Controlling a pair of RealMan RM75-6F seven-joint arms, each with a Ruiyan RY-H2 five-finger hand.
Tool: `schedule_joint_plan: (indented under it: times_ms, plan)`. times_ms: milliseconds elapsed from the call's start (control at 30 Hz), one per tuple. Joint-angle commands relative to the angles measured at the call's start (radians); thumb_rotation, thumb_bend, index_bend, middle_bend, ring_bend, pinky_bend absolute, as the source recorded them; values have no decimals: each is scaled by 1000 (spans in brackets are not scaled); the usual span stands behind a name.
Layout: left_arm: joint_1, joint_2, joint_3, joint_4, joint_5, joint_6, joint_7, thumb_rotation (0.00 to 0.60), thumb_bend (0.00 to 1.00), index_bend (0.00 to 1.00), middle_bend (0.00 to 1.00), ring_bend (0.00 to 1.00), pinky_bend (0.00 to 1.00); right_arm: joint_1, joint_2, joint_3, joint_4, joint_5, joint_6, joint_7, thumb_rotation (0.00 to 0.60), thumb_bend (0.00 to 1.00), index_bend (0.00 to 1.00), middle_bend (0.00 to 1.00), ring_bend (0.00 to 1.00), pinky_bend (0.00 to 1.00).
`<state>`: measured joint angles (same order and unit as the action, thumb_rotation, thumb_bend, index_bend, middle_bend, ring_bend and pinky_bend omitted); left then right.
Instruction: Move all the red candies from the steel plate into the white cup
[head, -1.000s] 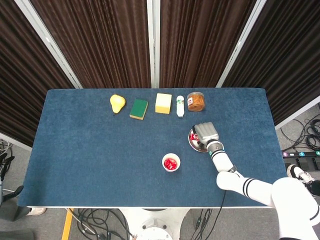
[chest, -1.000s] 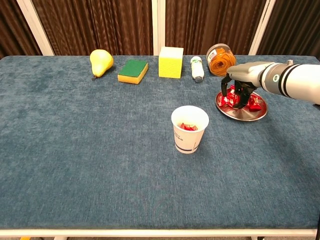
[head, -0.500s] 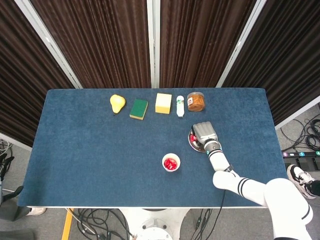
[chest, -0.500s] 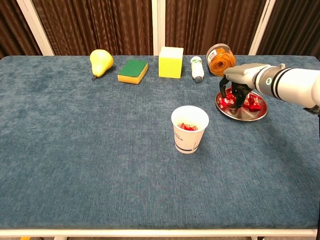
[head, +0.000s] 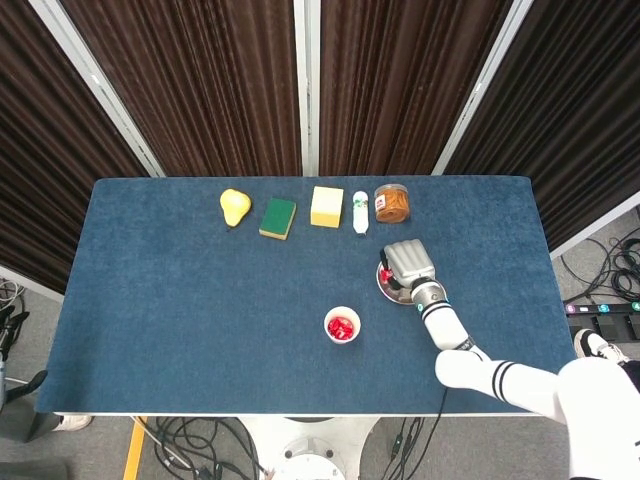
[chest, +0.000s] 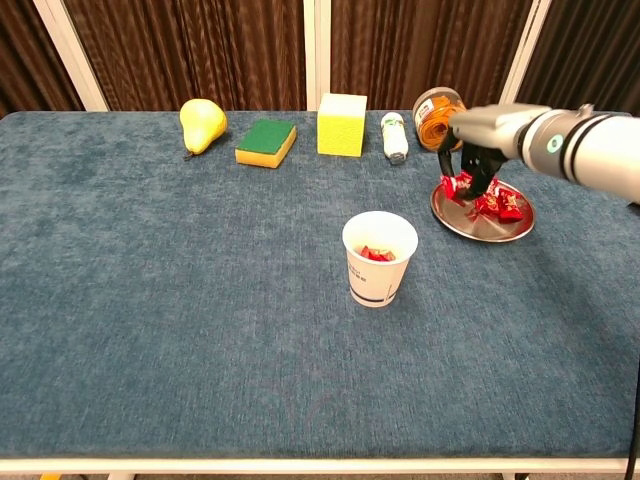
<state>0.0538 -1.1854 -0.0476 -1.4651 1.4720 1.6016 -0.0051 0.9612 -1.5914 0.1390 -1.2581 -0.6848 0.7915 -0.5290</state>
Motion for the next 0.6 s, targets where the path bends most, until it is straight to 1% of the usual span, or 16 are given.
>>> schedule_joint_plan:
  times_ms: [33,133,200,267,400,600]
  plan:
    - [-2,4,-2,-7,4,2,5,600,0,220,212,209,204,-59,165,35,-272,-174,76,112,600,307,596,877,909,1000]
    - [-5,9,-2,-18,11,5,14,600,0,220,212,210,204,-78,225,36,-395,-277,88,159,600,306,600,877,909,1000]
    - [-7,13,-3,-26,14,6,20,600,0,220,212,209,204,-82,246,26,-451,-328,79,175,600,306,601,877,909,1000]
    - [-8,16,-3,-33,15,7,25,600,0,220,212,209,204,-79,254,13,-484,-360,62,178,600,306,597,877,909,1000]
    - [-14,17,4,-39,27,-2,30,600,0,220,212,210,204,-65,236,-2,-495,-378,46,158,600,306,586,877,909,1000]
    - [-26,22,14,-46,42,-21,39,600,0,220,212,209,205,-37,194,-17,-476,-343,31,103,600,305,558,877,908,1000]
